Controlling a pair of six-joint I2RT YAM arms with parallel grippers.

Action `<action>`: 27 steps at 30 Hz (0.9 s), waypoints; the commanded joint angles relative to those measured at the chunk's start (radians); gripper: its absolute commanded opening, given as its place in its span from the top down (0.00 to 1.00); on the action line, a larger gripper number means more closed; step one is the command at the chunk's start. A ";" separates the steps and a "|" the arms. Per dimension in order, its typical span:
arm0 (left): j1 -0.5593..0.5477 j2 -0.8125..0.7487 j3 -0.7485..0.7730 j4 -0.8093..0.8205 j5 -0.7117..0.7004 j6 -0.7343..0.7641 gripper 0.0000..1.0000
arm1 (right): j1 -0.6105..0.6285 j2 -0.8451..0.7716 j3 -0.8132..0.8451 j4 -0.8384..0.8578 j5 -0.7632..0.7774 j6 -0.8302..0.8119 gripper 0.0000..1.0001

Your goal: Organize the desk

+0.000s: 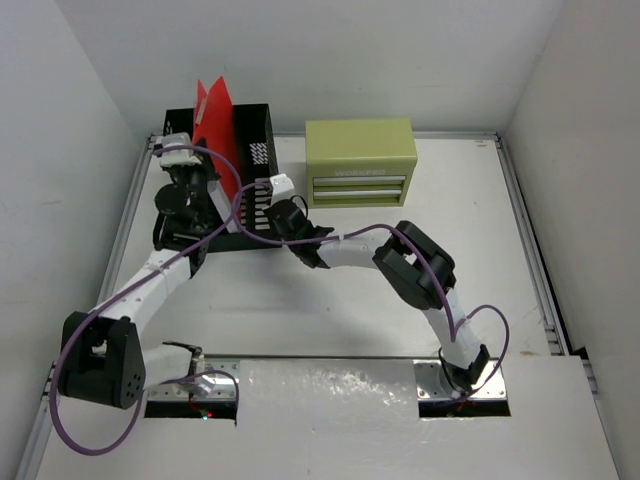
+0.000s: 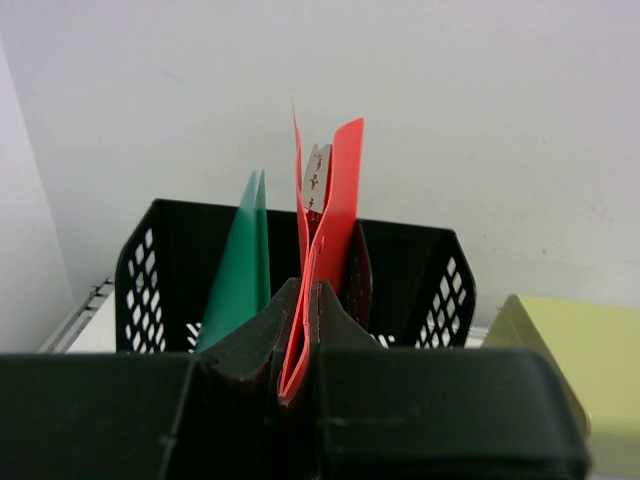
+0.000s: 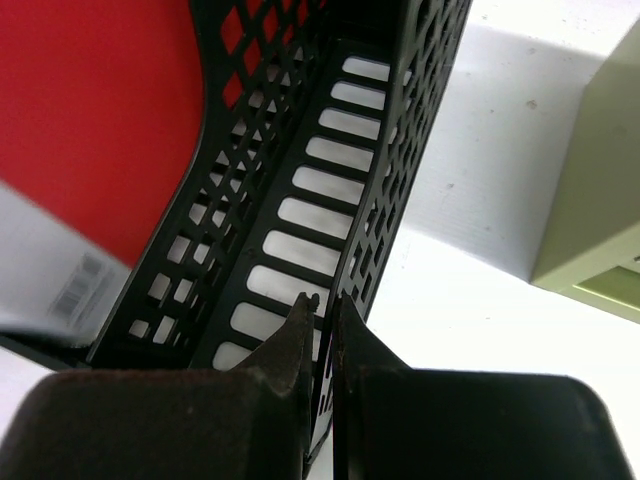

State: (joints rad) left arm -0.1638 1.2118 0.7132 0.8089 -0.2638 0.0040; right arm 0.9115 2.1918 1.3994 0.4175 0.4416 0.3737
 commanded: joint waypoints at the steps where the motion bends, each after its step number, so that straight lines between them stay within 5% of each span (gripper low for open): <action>1: 0.003 0.014 -0.012 -0.243 0.070 -0.025 1.00 | 0.036 -0.007 -0.037 -0.059 -0.072 0.028 1.00; 9: 0.001 -0.006 0.037 -0.483 0.186 0.028 1.00 | 0.036 -0.026 -0.050 -0.020 0.003 0.070 1.00; 13: 0.003 -0.009 0.094 -0.595 0.161 0.044 0.50 | 0.036 -0.029 -0.043 -0.022 0.005 0.062 1.00; 16: 0.003 -0.043 0.115 -0.608 0.185 0.063 0.36 | 0.036 -0.023 -0.034 -0.032 -0.003 0.060 1.00; 27: 0.003 -0.120 0.270 -0.675 0.195 0.047 0.20 | 0.036 -0.037 -0.043 -0.032 0.006 0.051 1.00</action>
State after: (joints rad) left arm -0.1673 1.1370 0.9138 0.1478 -0.0845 0.0521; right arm 0.9161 2.1849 1.3785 0.4328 0.5140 0.4297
